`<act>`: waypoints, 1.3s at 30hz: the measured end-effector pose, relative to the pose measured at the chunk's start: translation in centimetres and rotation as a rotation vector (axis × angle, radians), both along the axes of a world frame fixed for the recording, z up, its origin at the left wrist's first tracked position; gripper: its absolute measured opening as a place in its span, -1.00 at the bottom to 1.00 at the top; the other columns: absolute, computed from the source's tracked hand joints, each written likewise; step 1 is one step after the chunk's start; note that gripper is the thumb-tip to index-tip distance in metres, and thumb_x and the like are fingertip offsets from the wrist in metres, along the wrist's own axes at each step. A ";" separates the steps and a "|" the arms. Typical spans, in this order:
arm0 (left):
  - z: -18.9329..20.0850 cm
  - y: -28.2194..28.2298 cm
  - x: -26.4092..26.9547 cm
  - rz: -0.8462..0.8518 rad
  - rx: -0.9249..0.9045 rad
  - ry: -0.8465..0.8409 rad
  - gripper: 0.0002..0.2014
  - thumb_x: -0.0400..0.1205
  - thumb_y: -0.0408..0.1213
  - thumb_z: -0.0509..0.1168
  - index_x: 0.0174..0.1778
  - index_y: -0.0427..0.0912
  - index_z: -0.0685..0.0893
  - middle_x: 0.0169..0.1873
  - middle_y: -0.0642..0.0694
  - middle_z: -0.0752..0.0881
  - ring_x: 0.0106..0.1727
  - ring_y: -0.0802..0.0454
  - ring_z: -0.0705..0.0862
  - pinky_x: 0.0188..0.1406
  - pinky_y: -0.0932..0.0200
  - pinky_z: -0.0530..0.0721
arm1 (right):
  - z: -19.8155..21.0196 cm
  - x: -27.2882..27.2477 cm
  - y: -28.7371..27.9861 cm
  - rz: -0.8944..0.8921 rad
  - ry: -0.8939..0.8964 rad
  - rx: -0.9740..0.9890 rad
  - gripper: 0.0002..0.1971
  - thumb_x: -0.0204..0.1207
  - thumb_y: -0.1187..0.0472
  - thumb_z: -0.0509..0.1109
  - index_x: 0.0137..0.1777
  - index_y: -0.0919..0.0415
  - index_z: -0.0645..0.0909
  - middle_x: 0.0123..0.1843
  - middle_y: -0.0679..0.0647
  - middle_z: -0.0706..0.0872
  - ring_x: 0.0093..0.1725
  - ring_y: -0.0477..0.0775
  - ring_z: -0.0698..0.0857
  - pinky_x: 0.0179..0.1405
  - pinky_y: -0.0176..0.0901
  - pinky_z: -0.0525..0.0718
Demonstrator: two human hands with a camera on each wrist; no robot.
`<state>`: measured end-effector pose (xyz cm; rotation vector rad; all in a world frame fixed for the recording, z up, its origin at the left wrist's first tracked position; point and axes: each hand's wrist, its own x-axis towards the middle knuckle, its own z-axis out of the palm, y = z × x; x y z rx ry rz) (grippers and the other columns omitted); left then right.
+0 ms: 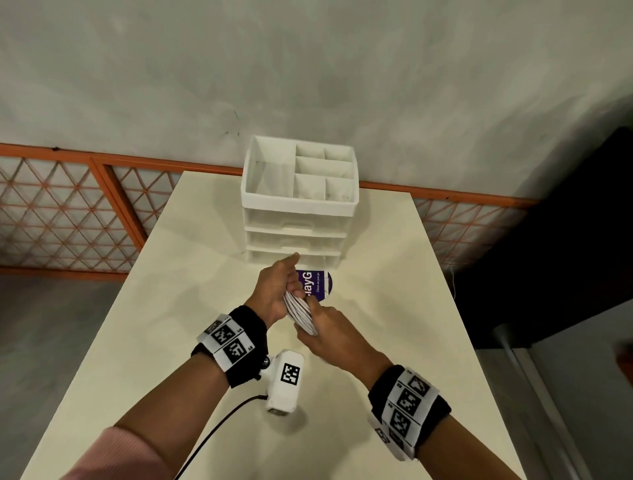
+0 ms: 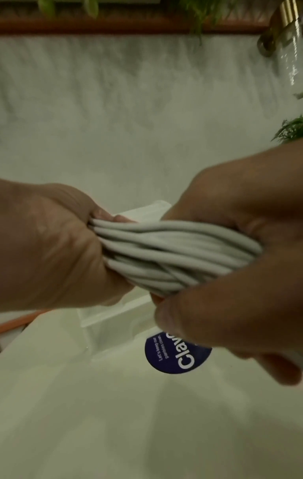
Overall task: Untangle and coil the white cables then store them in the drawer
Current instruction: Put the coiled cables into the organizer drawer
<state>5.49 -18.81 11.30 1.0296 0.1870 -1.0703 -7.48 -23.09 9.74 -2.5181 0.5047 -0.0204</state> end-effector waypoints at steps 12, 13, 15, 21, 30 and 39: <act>-3.0 -4.9 2.4 -0.168 -0.062 0.110 -0.49 0.67 -0.12 0.24 -0.64 -0.16 0.44 -0.71 -0.06 0.47 -0.65 0.04 0.52 -0.35 0.16 0.61 | -1.2 1.5 -5.6 -0.075 0.082 0.263 -0.68 0.59 0.14 0.30 0.22 0.33 0.41 -0.07 0.29 0.69 -0.23 0.25 0.71 -0.27 -0.05 0.63; -3.0 -5.0 2.6 -0.192 -0.096 0.106 -0.52 0.67 -0.03 0.23 -0.54 -0.19 0.55 -0.61 -0.10 0.60 -0.53 0.02 0.65 -0.19 0.11 0.64 | -1.2 1.5 -6.2 -0.084 0.073 0.323 -0.74 0.59 0.17 0.30 0.17 0.30 0.42 -0.14 0.21 0.68 -0.34 0.14 0.70 -0.34 -0.14 0.63; -3.5 -5.4 3.2 -0.231 -0.104 0.074 -0.49 0.63 0.18 0.17 -0.20 -0.25 0.72 -0.27 -0.15 0.79 -0.18 -0.06 0.77 0.07 0.00 0.65 | -1.4 1.6 -7.4 -0.111 0.062 0.388 -0.81 0.58 0.20 0.30 0.13 0.22 0.43 -0.25 0.05 0.64 -0.45 -0.06 0.64 -0.43 -0.34 0.59; -6.2 -6.3 5.8 0.053 0.018 0.004 -0.74 0.72 -0.07 0.14 0.00 -0.21 0.54 -0.04 -0.12 0.63 0.00 -0.06 0.64 -0.11 0.05 0.63 | -2.7 0.3 -9.6 -0.199 0.075 0.435 -0.84 0.58 0.19 0.31 0.09 0.14 0.42 -0.30 -0.05 0.63 -0.48 -0.18 0.64 -0.43 -0.41 0.60; -7.2 -6.3 5.8 0.080 0.002 -0.035 -0.39 0.61 0.23 0.15 0.31 -0.27 0.45 0.16 -0.10 0.62 0.08 0.05 0.68 0.04 0.16 0.65 | -3.9 -1.4 -9.9 -0.237 0.072 0.452 -0.78 0.57 0.19 0.32 0.15 0.22 0.45 -0.26 0.04 0.67 -0.41 -0.06 0.69 -0.36 -0.34 0.64; -8.8 -3.7 2.9 0.146 0.049 -0.132 -0.62 0.68 0.06 0.17 -0.22 -0.21 0.54 -0.31 -0.07 0.60 -0.23 0.09 0.68 -0.11 0.20 0.67 | 0.2 1.0 -10.8 -0.101 -0.014 0.371 -0.76 0.56 0.24 0.35 0.18 0.28 0.47 -0.28 0.07 0.69 -0.43 -0.02 0.67 -0.32 -0.15 0.67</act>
